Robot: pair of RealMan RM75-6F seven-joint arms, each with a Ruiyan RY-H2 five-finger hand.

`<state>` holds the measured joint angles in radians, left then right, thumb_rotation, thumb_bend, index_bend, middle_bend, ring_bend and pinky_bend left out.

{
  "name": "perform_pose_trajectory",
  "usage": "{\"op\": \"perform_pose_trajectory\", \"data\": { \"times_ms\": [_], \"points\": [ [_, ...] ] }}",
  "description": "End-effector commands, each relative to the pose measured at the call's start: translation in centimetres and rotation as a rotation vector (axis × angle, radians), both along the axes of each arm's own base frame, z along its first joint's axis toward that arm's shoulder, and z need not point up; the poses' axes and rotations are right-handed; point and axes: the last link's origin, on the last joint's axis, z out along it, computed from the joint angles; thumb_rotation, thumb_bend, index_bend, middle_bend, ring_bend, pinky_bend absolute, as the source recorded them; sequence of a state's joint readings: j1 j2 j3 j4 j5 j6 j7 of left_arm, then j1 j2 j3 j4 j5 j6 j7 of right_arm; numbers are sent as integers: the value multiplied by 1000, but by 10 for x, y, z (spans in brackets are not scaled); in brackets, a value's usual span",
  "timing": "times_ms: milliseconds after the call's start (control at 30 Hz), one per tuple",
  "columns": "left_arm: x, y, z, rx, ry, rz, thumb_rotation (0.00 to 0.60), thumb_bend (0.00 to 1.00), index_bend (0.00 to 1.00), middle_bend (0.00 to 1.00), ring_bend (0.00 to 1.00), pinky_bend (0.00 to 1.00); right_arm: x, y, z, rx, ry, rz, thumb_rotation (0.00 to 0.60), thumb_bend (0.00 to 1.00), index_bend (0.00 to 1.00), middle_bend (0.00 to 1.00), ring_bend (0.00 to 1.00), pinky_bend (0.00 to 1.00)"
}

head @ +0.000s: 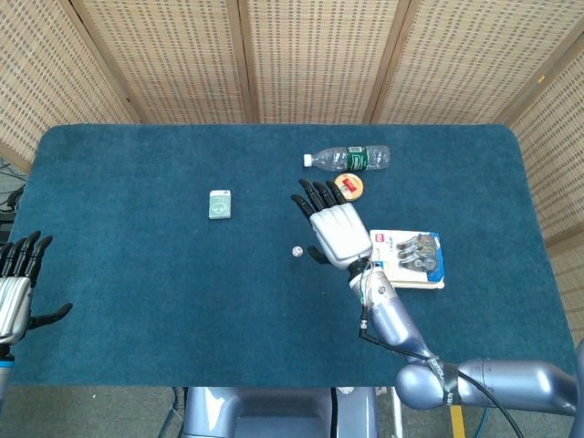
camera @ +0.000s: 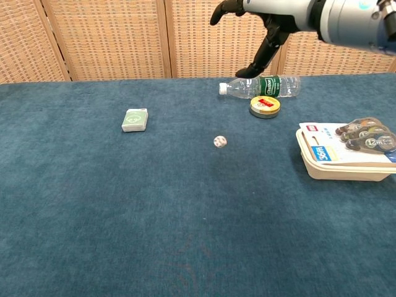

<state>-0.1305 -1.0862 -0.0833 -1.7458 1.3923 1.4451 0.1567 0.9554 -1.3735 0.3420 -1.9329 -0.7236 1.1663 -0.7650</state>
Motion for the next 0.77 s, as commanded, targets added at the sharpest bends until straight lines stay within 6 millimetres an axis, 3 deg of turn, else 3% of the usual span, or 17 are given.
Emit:
{"op": "perform_pose_trajectory", "data": {
  "times_ms": [33, 167, 267, 333, 567, 667, 767],
  "points": [
    [-1, 0, 0, -2, 0, 2, 600, 0, 0, 0, 0, 0, -4, 2, 8, -14, 5, 2, 600, 311, 106, 0, 0, 0],
    [-2, 0, 0, -5, 0, 4, 600, 0, 0, 0, 0, 0, -24, 12, 27, -47, 1, 24, 600, 220, 106, 0, 0, 0],
    [-3, -1, 0, -7, -3, 4, 600, 0, 0, 0, 0, 0, -58, 20, 44, -75, -2, 43, 600, 113, 106, 0, 0, 0],
    [-3, -2, 0, -9, -4, 3, 600, 0, 0, 0, 0, 0, -84, 25, 54, -102, -4, 57, 600, 60, 106, 0, 0, 0],
    [-1, -7, -1, -5, -10, -13, 600, 0, 0, 0, 0, 0, -207, 51, 83, -155, -47, -21, 600, 0, 95, 0, 0, 0],
    [-1, -9, -4, -11, -19, -10, 600, 0, 0, 0, 0, 0, -248, 75, 89, -172, -60, -75, 600, 0, 41, 0, 0, 0],
    [-1, -10, -3, -11, -24, -21, 600, 0, 0, 0, 0, 0, -263, 95, 91, -183, -85, -106, 600, 0, 9, 0, 0, 0]
  ]
}}
